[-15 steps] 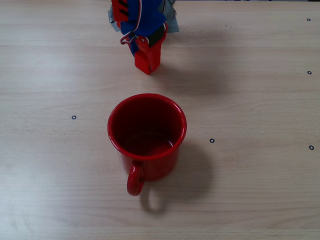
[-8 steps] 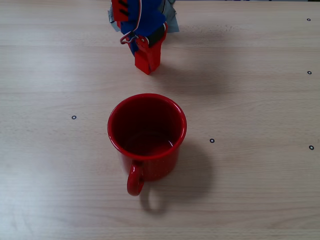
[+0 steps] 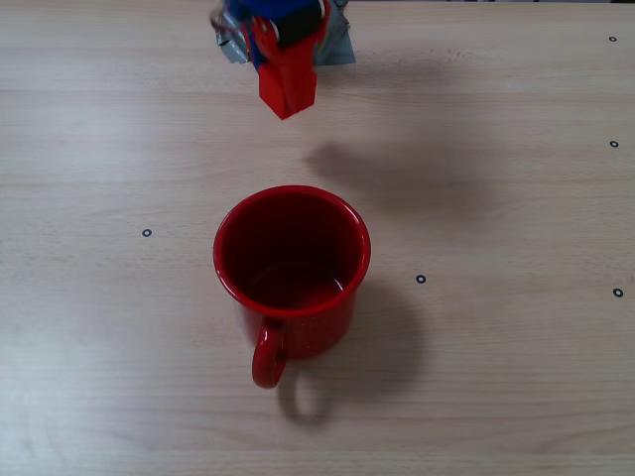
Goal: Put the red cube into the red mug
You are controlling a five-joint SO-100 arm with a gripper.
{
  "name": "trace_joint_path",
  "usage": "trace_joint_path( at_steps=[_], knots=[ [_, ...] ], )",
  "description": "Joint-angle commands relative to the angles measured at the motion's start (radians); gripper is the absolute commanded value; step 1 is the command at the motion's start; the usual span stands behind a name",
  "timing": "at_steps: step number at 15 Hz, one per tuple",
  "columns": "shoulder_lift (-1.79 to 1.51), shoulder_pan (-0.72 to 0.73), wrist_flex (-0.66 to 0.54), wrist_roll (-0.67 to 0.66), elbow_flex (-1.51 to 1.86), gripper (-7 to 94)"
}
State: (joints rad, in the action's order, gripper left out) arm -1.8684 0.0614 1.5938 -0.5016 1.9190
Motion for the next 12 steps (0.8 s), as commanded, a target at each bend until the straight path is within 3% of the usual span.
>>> trace_joint_path(
  at_steps=[1,8,12],
  knots=[
    [-0.028,0.009,0.075,0.008,-0.141,0],
    [0.037,0.003,0.184,0.252,-0.532,0],
    [0.112,-0.031,0.267,0.298,-0.811,0]
  ],
)
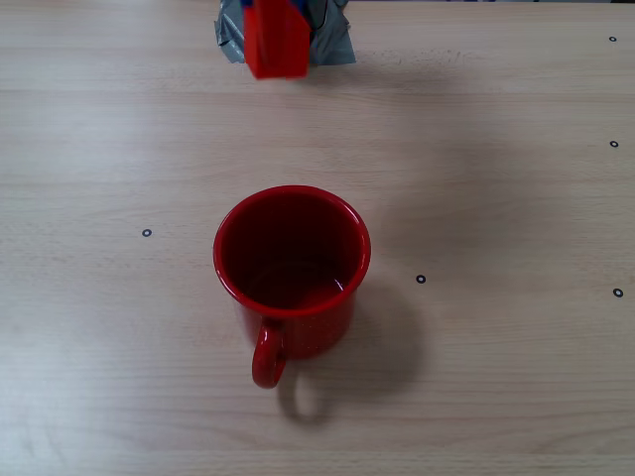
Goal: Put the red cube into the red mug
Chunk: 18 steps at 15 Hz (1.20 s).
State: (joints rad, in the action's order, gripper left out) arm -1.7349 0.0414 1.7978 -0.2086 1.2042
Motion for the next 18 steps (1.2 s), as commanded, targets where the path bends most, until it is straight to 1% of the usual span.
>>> trace_joint_path(
  at_steps=[1,4,6,8,10,13,15,18],
  knots=[
    [-0.009,-0.017,0.063,0.000,-0.140,0],
    [0.014,0.003,0.061,-0.008,-0.186,0],
    [0.086,0.052,0.061,0.023,-0.235,0],
    [0.224,0.097,0.057,0.069,-0.344,0],
    [0.341,0.117,-0.018,0.087,-0.376,0],
    [0.512,0.101,-0.094,0.098,-0.463,0],
    [0.575,0.081,-0.167,0.091,-0.486,0],
    [0.643,0.055,-0.225,0.086,-0.526,0]
  ],
)
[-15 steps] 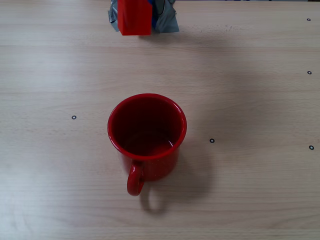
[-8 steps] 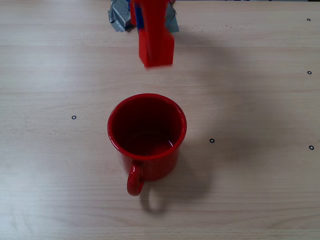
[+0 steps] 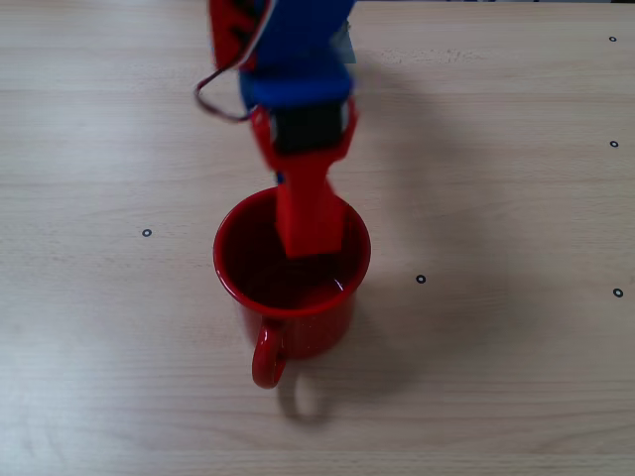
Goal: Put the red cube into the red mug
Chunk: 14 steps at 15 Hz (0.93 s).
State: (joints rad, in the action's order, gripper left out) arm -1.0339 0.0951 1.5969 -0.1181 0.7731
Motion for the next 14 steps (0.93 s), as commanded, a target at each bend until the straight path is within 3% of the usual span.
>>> trace_joint_path(
  at_steps=[1,8,9,10,12,14],
  knots=[
    [-0.044,-0.005,-0.037,-0.014,-0.095,0],
    [-0.005,-0.018,-0.028,-0.012,-0.089,0],
    [-0.009,-0.018,-0.020,-0.028,-0.078,6],
    [-0.015,-0.017,-0.014,-0.044,-0.066,19],
    [-0.023,-0.021,0.015,-0.066,-0.063,37],
    [-0.034,-0.031,0.025,-0.057,-0.063,48]
  ],
)
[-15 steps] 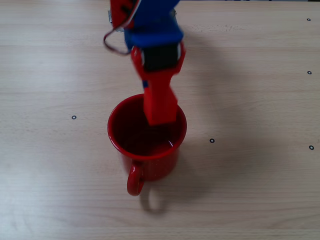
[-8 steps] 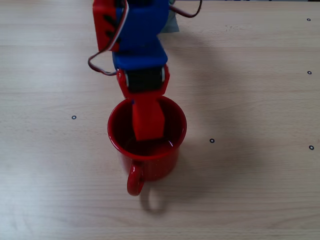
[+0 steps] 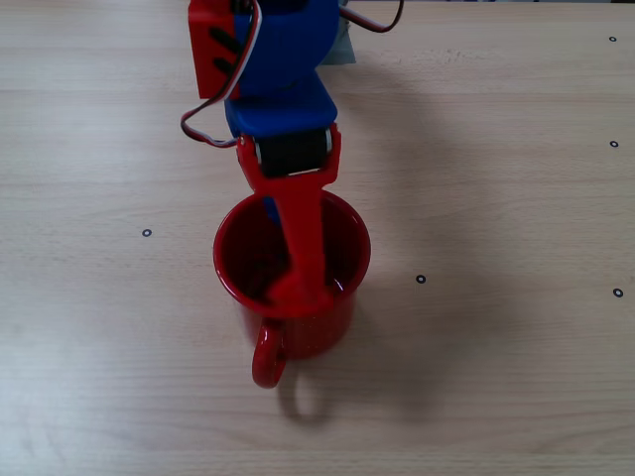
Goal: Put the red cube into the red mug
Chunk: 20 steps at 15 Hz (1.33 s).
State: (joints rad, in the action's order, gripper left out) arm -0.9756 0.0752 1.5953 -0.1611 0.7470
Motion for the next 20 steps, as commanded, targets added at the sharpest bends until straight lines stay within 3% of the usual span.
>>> trace_joint_path(
  at_steps=[1,8,10,12,13,20],
  knots=[
    [-0.095,-0.014,0.020,-0.012,-0.037,50],
    [-0.129,-0.032,0.035,-0.005,-0.037,50],
    [-0.163,-0.040,0.064,0.020,-0.037,38],
    [-0.199,-0.051,0.049,0.049,-0.041,8],
    [-0.219,-0.055,0.046,0.061,-0.041,0],
    [-0.407,-0.083,0.064,0.149,-0.046,0]
  ],
)
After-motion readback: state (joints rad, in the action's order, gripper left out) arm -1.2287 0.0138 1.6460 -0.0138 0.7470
